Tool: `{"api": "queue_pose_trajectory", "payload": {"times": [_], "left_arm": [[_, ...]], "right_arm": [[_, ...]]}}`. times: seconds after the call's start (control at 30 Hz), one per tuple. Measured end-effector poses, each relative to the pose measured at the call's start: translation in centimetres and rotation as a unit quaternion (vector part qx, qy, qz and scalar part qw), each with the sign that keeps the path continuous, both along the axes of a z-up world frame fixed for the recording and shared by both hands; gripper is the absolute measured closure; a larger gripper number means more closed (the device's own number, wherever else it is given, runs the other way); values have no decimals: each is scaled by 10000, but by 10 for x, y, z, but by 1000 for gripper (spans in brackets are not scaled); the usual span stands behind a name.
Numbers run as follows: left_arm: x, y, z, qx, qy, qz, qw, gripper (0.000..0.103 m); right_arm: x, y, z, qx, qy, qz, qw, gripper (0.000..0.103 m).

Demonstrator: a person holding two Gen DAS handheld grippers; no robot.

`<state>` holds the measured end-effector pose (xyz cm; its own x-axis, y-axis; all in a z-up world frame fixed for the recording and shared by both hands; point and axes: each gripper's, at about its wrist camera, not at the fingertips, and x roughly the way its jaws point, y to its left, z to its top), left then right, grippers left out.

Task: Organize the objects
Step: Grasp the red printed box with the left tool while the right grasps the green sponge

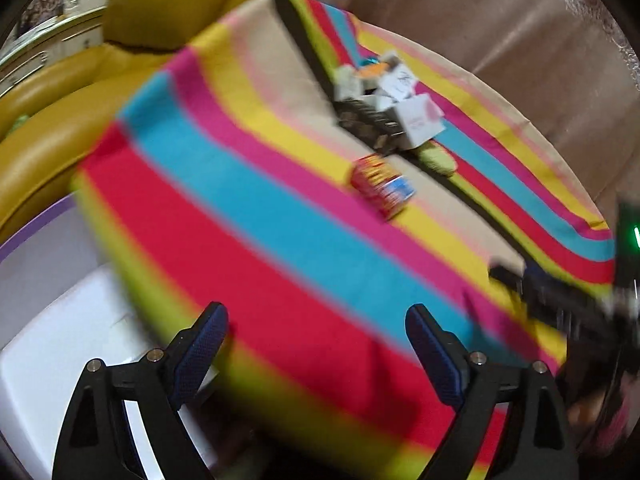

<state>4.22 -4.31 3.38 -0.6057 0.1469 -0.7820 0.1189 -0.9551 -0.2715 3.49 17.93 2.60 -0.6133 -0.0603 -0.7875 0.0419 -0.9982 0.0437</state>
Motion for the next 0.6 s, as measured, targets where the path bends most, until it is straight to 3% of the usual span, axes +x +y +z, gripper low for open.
{"api": "queue_pose_trajectory", "payload": {"times": [0.2,0.47,0.5,0.53,0.57,0.6], "left_arm": [[-87,65,-6,-380,78,297,9988,12],[-136,77,-27,-1162,-375,871,9887,14],[-138,76,-27,-1216,-349,830,9885,21],[-136,74,-23,-1251,-224,746,9891,48],[-136,72,-22,-1248,-190,673,9897,60],[-136,70,-22,-1250,-178,546,9905,60]], "right_arm": [[-2,50,-3,-27,-113,-327,9994,16],[-22,69,-14,-39,-95,-309,9995,16],[-26,70,-14,-35,-94,-313,9995,16],[-32,71,-14,-6,-90,-305,9995,16],[-38,72,-14,20,-76,-280,9996,16],[-43,72,-13,34,-57,-247,9997,16]]}}
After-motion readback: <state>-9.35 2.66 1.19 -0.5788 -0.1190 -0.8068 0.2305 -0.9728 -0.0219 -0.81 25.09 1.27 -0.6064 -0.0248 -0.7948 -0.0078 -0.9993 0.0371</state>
